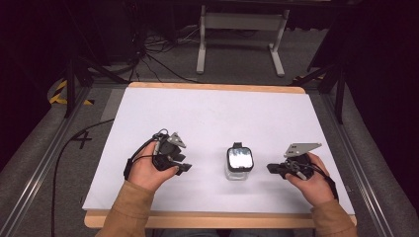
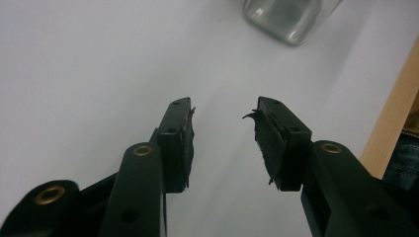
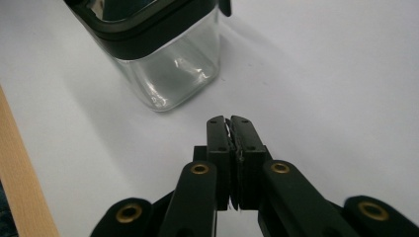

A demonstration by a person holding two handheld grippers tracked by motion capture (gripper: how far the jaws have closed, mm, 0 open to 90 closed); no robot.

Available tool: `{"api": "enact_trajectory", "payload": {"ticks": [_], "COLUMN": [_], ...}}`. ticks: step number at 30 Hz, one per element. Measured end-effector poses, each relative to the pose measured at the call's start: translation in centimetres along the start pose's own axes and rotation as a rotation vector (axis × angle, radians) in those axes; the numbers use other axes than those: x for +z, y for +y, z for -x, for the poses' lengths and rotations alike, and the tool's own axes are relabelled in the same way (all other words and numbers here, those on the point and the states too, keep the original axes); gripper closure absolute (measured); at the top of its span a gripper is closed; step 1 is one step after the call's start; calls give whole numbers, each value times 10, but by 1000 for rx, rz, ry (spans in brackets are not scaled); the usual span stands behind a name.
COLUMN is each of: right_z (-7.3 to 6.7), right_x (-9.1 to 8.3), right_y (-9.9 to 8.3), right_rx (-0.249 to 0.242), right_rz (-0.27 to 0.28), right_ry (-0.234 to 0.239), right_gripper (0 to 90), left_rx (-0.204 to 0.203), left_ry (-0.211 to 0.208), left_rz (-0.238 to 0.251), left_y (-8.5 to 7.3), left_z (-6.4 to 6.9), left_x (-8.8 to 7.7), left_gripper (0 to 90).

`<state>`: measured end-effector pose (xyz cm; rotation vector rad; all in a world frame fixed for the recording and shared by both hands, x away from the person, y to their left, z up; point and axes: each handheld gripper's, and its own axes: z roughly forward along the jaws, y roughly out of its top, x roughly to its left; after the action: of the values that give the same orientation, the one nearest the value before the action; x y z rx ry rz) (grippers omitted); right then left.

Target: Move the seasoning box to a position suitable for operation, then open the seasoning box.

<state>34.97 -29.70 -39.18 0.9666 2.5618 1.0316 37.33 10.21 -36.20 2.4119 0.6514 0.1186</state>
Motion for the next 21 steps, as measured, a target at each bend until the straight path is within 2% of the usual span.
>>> {"api": "enact_trajectory", "payload": {"ticks": [1, 2, 6, 8, 9, 11, 12, 13, 14, 16, 19, 20, 21], "right_z": [0, 3, 7, 8, 8, 9, 9, 9, 9, 7, 5, 5, 5], "right_x": [0, -10, -20, -23, -23, -25, -25, -25, -24, -24, -24, -24, -24], "right_y": [0, -3, -9, -12, -12, -15, -15, -15, -15, -16, -16, -16, -16], "right_rx": [0, 18, 40, 54, 54, 63, 64, 64, 67, 65, 61, 61, 58], "right_rz": [0, 12, 26, 29, 29, 25, 25, 25, 26, 19, 21, 21, 17], "right_ry": [0, -14, -32, -34, -34, -38, -38, -38, -34, -34, -34, -34, -34], "right_gripper": [880, 877, 876, 876, 876, 876, 876, 876, 875, 875, 873, 873, 873], "left_rx": [0, 33, 31, 20, 20, 27, 36, 36, 51, 84, 92, 92, 87], "left_ry": [0, -13, -23, -59, -59, -121, -142, -142, -171, -175, -193, -193, -202], "left_rz": [0, 48, 35, 65, 65, 84, 90, 90, 89, 85, 117, 117, 142], "left_y": [0, 7, 20, 25, 25, 34, 38, 38, 43, 51, 67, 67, 73], "left_z": [0, 5, 14, 18, 18, 25, 28, 28, 34, 40, 41, 41, 40], "left_x": [0, 1, -3, -4, -4, -4, -2, -2, 2, 8, 13, 13, 16], "left_gripper": [582, 575, 622, 641, 663, 677, 690, 699, 699, 724, 770, 785, 785]}}
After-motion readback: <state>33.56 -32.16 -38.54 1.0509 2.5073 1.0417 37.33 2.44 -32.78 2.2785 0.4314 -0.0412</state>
